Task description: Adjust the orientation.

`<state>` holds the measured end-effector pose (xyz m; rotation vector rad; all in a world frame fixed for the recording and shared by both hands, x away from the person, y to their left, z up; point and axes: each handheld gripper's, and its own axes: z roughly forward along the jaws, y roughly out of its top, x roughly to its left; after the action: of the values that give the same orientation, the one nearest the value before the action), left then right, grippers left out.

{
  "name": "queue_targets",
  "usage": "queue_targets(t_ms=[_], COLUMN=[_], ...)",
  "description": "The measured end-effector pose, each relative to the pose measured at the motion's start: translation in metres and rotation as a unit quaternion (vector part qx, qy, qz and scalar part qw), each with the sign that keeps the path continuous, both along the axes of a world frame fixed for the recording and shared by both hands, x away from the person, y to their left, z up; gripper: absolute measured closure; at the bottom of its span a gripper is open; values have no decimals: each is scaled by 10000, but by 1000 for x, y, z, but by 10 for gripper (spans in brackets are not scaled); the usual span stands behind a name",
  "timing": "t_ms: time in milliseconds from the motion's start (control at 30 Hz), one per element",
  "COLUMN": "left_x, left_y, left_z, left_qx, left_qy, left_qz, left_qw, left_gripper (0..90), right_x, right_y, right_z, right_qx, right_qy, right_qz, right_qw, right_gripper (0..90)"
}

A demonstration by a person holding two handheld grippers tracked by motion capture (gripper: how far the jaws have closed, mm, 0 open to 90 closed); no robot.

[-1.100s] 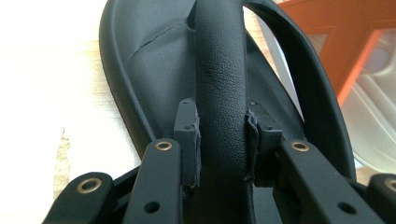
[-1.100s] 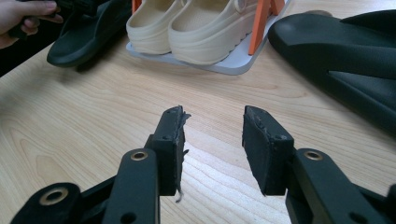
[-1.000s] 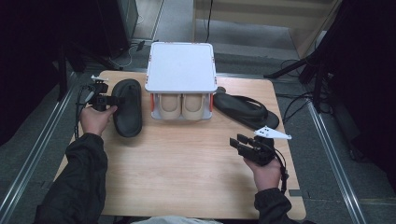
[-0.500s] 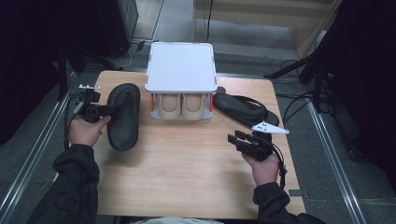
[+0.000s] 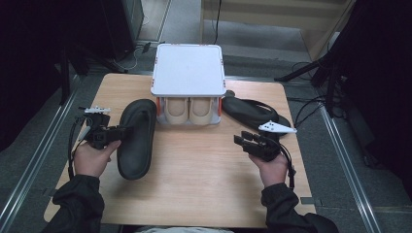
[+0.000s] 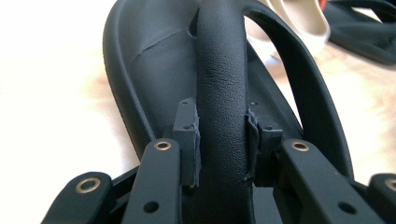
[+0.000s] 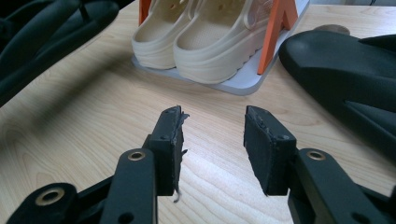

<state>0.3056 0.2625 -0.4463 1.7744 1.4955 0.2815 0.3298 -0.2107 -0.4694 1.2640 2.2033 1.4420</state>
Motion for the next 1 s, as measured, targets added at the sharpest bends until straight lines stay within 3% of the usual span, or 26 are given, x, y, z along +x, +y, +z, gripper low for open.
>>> queue_targets(t_ms=[233,500,1000], left_x=[-22,-41,-46], left_y=[-18,-39,-71], left_z=[-9,-19,-35], left_qx=[-61,-124,11], left_qy=[127,118,187], left_qz=[-175,-243,-556], left_qw=[9997,9996,9983], left_gripper=[698,698,696], right_x=[8,17,23], right_y=[3,15,25], right_z=[1,0,1], right_qx=[11,-29,-22], right_qy=[6,30,31], right_qz=[38,219,362], right_qw=[10000,9998,9993], right_gripper=[577,576,577])
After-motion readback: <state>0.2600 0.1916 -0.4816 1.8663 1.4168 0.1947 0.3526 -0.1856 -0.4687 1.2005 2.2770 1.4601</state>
